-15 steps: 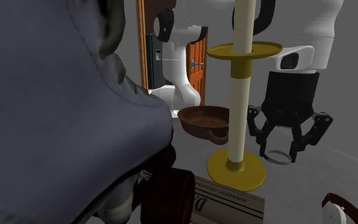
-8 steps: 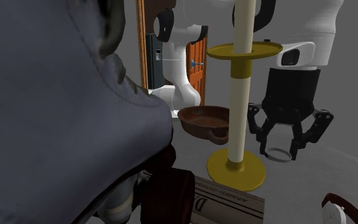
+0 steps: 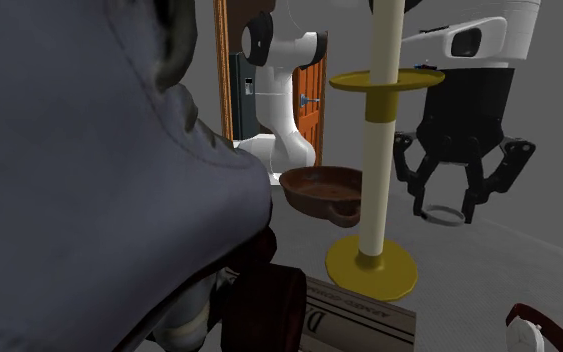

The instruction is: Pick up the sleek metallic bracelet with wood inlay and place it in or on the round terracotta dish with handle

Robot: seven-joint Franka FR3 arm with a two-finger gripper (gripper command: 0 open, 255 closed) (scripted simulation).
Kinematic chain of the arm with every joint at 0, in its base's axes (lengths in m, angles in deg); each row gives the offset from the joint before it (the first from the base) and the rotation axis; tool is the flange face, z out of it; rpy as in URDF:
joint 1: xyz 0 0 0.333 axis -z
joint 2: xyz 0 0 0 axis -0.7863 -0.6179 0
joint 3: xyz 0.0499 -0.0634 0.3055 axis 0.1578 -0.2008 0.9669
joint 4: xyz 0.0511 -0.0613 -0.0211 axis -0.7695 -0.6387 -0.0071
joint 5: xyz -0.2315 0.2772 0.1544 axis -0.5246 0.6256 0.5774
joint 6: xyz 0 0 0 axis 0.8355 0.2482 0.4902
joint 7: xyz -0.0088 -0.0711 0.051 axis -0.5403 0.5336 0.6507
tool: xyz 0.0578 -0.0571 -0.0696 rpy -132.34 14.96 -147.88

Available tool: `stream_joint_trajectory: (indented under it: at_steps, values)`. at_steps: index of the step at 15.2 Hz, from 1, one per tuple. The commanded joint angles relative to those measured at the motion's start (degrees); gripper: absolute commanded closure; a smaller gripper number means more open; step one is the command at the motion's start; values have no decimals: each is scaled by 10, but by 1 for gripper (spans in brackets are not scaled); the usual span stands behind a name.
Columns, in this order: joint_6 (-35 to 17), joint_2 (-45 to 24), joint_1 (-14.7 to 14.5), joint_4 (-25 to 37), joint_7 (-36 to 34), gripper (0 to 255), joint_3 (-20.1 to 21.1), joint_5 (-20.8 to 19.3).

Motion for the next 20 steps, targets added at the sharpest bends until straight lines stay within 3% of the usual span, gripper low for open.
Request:
stream_joint_trajectory:
  at_steps: [1, 13, 16, 20]
  values:
    - [17, -1, -1, 17, -1, 255, 0, -1]
    - [113, -24, -9, 133, -10, 255, 5, -14]
    - [99, 65, 21, 45, 39, 255, -15, 38]
    - [97, 171, 34, -51, 102, 255, -58, 88]
